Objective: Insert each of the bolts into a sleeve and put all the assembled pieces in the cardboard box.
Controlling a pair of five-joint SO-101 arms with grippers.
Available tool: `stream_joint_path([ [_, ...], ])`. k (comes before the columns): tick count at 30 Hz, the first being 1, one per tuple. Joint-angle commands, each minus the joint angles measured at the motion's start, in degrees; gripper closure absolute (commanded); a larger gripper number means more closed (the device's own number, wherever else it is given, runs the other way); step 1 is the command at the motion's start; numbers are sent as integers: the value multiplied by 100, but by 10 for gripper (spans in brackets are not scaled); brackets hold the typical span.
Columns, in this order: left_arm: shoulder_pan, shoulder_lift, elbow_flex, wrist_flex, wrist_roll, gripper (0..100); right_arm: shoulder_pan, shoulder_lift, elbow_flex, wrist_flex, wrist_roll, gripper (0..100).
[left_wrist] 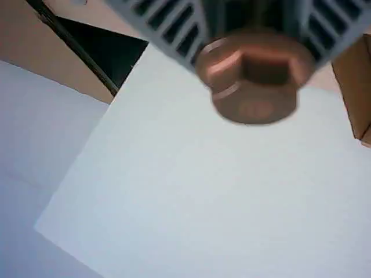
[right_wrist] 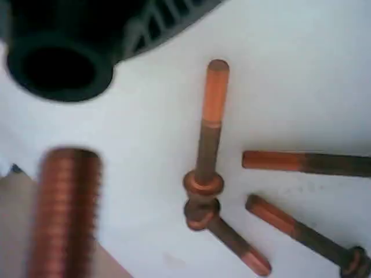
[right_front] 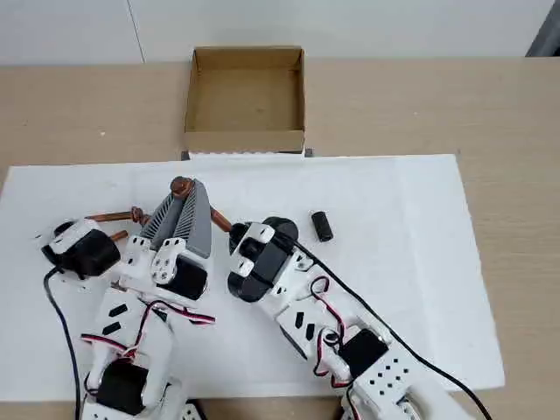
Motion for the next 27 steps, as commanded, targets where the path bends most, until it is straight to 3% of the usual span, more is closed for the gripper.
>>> stream_joint_path([
  [1,62,-70,-22,-158,35,994,-57,-92,-440,-119,62,997],
  [19,413,-70,312,-141,-18,994,-57,-92,-747,-136,369,997],
  [27,404,-88,295,-176,-440,994,-57,-92,-738,-127,369,997],
])
